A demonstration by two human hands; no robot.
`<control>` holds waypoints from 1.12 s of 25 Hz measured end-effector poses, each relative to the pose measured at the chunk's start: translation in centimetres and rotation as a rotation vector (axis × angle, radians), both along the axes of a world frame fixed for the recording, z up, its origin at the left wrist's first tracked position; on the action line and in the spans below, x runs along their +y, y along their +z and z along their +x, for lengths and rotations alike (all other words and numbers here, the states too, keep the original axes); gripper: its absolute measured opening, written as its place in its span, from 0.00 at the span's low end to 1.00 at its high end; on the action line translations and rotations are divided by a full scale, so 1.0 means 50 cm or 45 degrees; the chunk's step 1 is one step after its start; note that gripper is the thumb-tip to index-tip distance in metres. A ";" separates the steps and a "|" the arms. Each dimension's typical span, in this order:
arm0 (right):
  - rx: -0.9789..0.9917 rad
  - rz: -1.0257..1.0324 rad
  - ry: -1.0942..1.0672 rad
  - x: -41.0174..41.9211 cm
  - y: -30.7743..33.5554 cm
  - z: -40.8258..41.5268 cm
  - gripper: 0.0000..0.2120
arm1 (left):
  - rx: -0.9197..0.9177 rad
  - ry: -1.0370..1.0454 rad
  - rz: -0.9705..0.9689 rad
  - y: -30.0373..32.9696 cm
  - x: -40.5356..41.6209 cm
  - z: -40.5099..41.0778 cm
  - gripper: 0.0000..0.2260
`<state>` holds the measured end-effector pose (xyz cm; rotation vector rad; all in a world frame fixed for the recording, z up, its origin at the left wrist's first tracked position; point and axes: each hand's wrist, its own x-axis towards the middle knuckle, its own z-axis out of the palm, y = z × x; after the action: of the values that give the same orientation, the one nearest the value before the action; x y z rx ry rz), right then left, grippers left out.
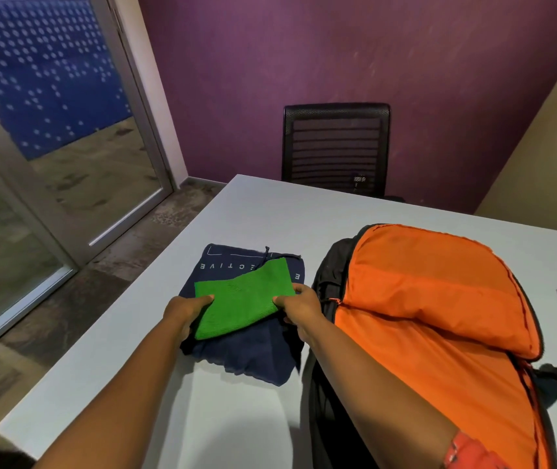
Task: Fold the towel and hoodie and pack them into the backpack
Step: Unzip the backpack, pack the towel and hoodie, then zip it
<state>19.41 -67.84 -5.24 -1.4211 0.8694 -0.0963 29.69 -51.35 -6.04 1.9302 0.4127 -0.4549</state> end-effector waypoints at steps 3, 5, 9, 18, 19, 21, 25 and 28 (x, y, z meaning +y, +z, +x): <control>-0.151 0.121 -0.031 0.000 0.053 -0.013 0.10 | -0.073 -0.006 -0.123 0.021 -0.012 -0.024 0.13; -0.247 0.199 -0.064 -0.005 0.087 -0.028 0.08 | -0.112 -0.027 -0.250 0.038 -0.021 -0.039 0.05; -0.466 0.260 -0.242 -0.052 0.147 -0.078 0.11 | -0.076 -0.166 -0.703 0.086 -0.061 -0.087 0.03; -0.561 0.173 -0.543 -0.240 0.208 -0.278 0.17 | 0.309 -1.031 -0.663 0.177 -0.250 -0.290 0.10; -0.522 0.154 -0.551 -0.255 0.203 -0.306 0.17 | 0.256 -1.121 -0.623 0.169 -0.279 -0.322 0.06; -0.416 0.097 -0.547 -0.281 0.192 -0.360 0.19 | 0.154 -1.181 -0.566 0.150 -0.329 -0.379 0.03; -0.052 -0.061 -0.311 -0.317 0.160 -0.461 0.26 | 0.036 -1.142 -0.457 0.099 -0.386 -0.458 0.08; 0.125 -0.111 -0.238 -0.337 0.102 -0.513 0.31 | -0.034 -1.271 -0.220 0.050 -0.401 -0.499 0.11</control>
<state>-6.24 -84.67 -0.15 -1.4326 1.0895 -0.2092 4.75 -71.39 -3.53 1.8574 -0.6404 -1.0519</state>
